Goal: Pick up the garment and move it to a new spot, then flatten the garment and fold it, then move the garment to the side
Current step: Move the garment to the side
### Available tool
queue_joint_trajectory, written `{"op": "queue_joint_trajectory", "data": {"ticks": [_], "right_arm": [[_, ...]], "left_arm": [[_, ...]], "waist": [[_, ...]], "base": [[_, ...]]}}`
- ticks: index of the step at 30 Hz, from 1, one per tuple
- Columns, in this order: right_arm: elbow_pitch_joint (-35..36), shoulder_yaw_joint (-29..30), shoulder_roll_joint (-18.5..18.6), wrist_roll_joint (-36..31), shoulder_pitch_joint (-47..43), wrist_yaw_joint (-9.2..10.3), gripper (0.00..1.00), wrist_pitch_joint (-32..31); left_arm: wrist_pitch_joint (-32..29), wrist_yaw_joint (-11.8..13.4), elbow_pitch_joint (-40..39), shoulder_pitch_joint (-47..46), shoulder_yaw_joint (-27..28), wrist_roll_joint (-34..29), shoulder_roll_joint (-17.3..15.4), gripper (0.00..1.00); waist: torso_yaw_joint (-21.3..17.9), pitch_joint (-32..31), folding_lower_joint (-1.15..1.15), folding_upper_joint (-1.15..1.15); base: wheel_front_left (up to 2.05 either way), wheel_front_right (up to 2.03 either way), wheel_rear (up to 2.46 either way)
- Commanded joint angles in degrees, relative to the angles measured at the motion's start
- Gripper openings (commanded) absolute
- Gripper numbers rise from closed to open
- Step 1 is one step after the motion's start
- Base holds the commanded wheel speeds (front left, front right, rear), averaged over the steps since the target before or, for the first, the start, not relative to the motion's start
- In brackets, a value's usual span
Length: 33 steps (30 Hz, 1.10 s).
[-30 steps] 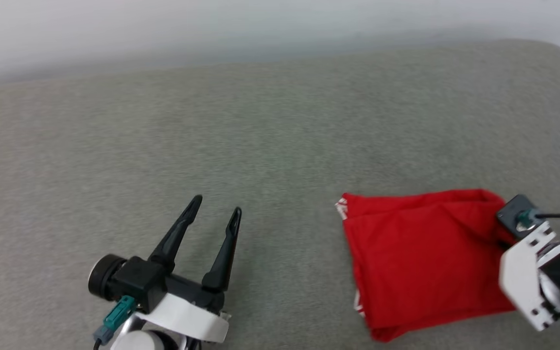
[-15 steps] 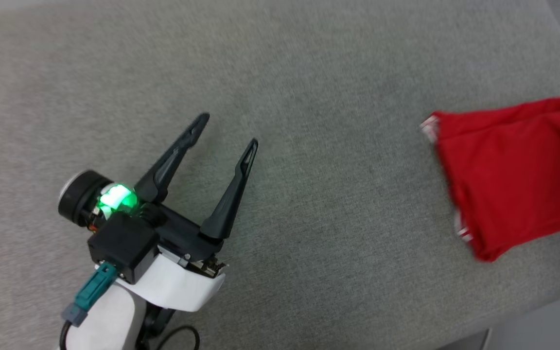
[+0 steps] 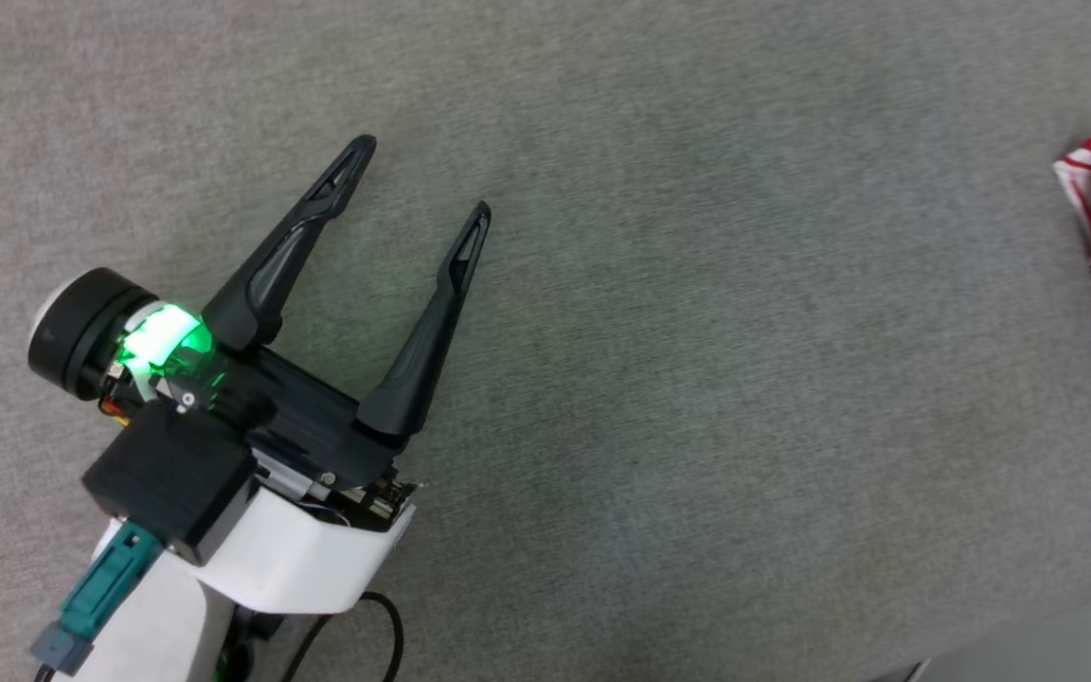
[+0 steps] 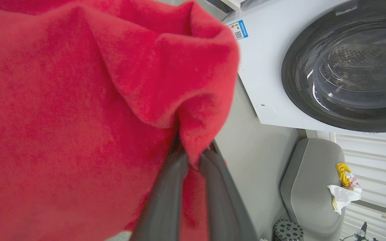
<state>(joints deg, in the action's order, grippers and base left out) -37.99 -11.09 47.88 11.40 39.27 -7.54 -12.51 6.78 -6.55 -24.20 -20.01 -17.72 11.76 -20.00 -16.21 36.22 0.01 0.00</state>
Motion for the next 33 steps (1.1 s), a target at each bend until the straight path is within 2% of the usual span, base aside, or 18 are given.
{"op": "queue_joint_trajectory", "data": {"ticks": [1, 9, 10, 11, 12, 19, 20, 27, 30, 33], "right_arm": [[-1.56, 0.85, -0.75, -0.98, 0.98, 0.11, 0.0, 0.72], [-7.59, 4.49, -4.7, -3.08, 2.53, 0.1, 0.0, 0.61], [-8.0, 5.02, -5.08, -3.61, 2.74, 0.1, 0.25, 0.51], [-8.24, 5.43, -5.48, -4.24, 2.85, 0.1, 0.67, 0.37], [-8.54, 5.85, -5.83, -4.83, 2.95, 0.11, 1.0, 0.0], [-5.91, 7.82, -6.08, -7.62, 2.76, 0.1, 1.0, -0.94], [-2.9, 7.14, -6.81, -7.51, 1.38, 0.1, 1.0, -2.67], [9.37, 8.52, -9.0, -4.14, -2.58, 0.1, 1.0, -3.78], [16.26, 10.96, -12.19, -2.04, -5.69, 0.09, 1.0, -2.95], [23.48, 13.99, -17.3, -0.48, -9.7, 0.1, 1.0, -1.69]], "left_arm": [[-0.03, 0.28, -0.63, -0.73, 0.28, -0.24, -0.33, 1.0], [0.56, 0.83, -0.87, 0.12, 0.75, 0.15, -0.79, 1.0], [0.79, 0.89, -0.59, 0.28, 0.72, 0.23, -0.71, 1.0], [1.04, 0.99, -0.26, 0.43, 0.66, 0.31, -0.59, 1.0], [1.37, 0.99, 0.14, 0.58, 0.58, 0.36, -0.42, 1.0], [4.3, 1.79, 4.32, 2.36, 0.48, 1.45, 0.82, 1.0], [5.85, 2.09, 7.14, 3.71, 0.96, 2.73, 1.54, 1.0], [8.11, 2.56, 14.52, 8.06, 1.67, 3.77, 3.43, 1.0], [8.36, 2.8, 16.61, 10.02, 2.61, 4.41, 4.42, 1.0], [8.47, 3.25, 17.63, 11.78, 4.09, 4.56, 5.58, 1.0]], "waist": [[1.55, 1.69, -0.01, 0.0], [2.93, 2.58, -0.01, 0.0], [3.07, 2.25, -0.01, 0.0], [3.18, 1.87, -0.01, 0.0], [3.26, 1.39, -0.01, 0.0], [4.02, -4.55, -0.01, 0.0], [4.57, -8.18, -0.01, 0.0], [7.84, -17.33, -0.01, 0.0], [9.76, -20.79, -0.01, 0.0], [11.61, -23.72, -0.01, 0.0]], "base": [[0.0, 0.0, 0.0], [0.0, 0.0, 0.0], [0.0, 0.0, 0.0], [0.0, 0.0, 0.0], [0.0, 0.0, 0.0], [0.0, 0.0, 0.0], [0.0, 0.0, 0.0], [0.0, 0.0, 0.0], [0.0, 0.0, 0.0], [0.0, 0.0, 0.0]]}}
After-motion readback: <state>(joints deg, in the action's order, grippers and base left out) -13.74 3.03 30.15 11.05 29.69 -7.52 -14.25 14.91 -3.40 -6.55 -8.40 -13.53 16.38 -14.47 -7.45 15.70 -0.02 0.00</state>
